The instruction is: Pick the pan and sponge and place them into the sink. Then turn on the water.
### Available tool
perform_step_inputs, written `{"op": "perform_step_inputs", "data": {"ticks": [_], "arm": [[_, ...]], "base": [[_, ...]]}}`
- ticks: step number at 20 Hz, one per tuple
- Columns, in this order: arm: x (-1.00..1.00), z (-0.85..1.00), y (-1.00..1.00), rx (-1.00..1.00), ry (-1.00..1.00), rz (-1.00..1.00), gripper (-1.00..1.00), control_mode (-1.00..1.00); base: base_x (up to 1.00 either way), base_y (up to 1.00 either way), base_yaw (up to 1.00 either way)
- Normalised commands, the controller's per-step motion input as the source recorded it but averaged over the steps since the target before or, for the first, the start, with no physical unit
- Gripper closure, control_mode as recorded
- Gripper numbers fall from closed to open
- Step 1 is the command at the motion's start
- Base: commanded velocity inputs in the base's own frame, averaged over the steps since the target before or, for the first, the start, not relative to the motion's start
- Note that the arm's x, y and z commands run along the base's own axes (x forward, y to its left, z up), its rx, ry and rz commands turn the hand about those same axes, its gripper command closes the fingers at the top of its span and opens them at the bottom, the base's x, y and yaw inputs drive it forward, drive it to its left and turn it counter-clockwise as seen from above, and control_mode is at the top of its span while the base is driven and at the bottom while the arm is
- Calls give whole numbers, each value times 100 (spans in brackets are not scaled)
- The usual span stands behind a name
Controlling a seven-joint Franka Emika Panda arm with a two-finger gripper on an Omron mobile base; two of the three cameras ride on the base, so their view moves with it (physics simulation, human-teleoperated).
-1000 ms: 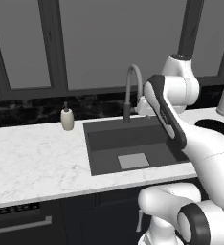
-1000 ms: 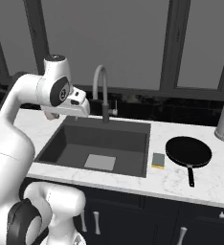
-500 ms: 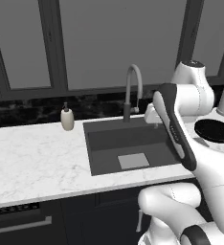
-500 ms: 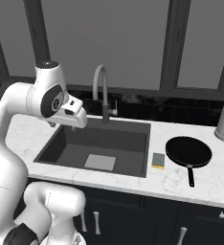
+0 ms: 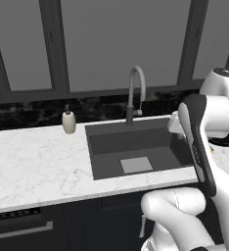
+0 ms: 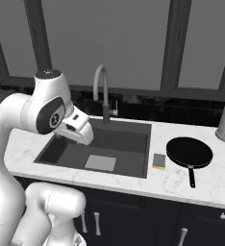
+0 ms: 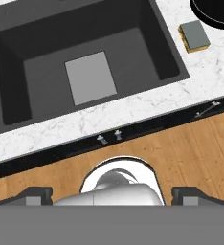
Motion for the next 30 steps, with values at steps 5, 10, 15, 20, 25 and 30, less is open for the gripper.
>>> {"op": "perform_step_inputs", "data": {"ticks": [5, 10, 15, 20, 25, 30], "arm": [[-3, -1, -52, 0, 0, -5, -100, -100], [0, 0, -50, 0, 0, 0, -100, -100], [0, 0, -53, 0, 0, 0, -100, -100], [0, -2, -45, 0, 0, 0, -100, -100], [7, -5, -43, 0, 0, 0, -100, -100], [12, -6, -37, 0, 0, 0, -100, -100]], "base": [[0, 0, 0], [0, 0, 0], [0, 0, 0], [0, 0, 0], [0, 0, 0], [0, 0, 0]]}}
